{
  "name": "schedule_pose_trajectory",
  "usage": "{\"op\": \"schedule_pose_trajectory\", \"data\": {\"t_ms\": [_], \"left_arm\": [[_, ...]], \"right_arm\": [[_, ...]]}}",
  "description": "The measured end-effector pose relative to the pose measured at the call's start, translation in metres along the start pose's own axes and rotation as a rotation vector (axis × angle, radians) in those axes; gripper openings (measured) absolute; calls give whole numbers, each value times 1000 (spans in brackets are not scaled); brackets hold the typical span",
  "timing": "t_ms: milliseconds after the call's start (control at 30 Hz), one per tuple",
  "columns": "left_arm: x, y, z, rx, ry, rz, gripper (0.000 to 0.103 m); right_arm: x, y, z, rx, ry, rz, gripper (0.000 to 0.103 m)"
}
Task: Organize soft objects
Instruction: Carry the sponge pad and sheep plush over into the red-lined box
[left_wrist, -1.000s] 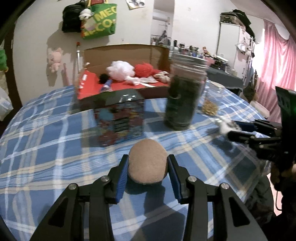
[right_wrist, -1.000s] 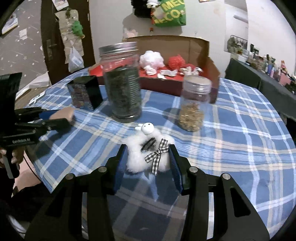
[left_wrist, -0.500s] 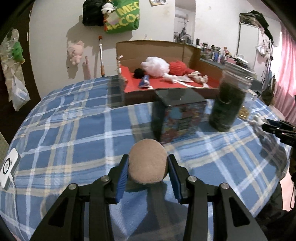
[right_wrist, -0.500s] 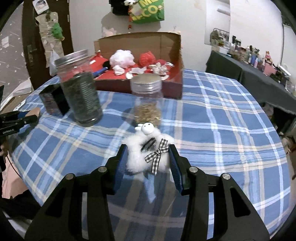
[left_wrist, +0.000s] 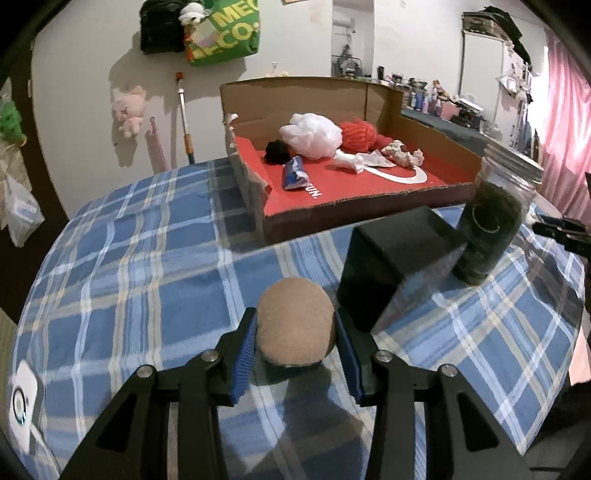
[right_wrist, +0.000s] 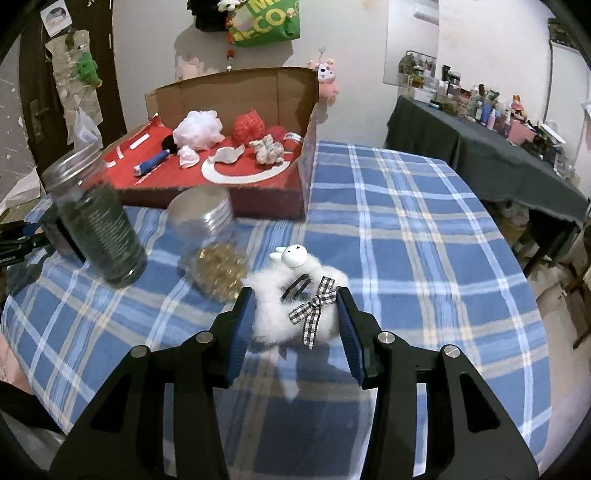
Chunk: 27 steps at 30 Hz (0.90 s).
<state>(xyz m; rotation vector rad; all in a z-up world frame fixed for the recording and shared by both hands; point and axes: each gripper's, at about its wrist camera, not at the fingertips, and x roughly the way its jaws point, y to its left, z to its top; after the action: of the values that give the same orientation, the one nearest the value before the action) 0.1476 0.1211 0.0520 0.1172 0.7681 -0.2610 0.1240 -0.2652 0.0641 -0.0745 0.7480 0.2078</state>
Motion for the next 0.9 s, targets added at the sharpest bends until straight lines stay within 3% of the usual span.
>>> {"op": "schedule_pose_trajectory", "data": {"t_ms": [267, 667, 900], "left_arm": [[14, 14, 19, 9, 30, -76, 44], [27, 31, 44, 18, 119, -176, 44], [30, 37, 57, 12, 158, -219, 44]], "right_arm": [[16, -20, 24, 48, 41, 100, 42], [43, -40, 56, 102, 191, 266, 42], [48, -46, 71, 128, 235, 330, 42]]}}
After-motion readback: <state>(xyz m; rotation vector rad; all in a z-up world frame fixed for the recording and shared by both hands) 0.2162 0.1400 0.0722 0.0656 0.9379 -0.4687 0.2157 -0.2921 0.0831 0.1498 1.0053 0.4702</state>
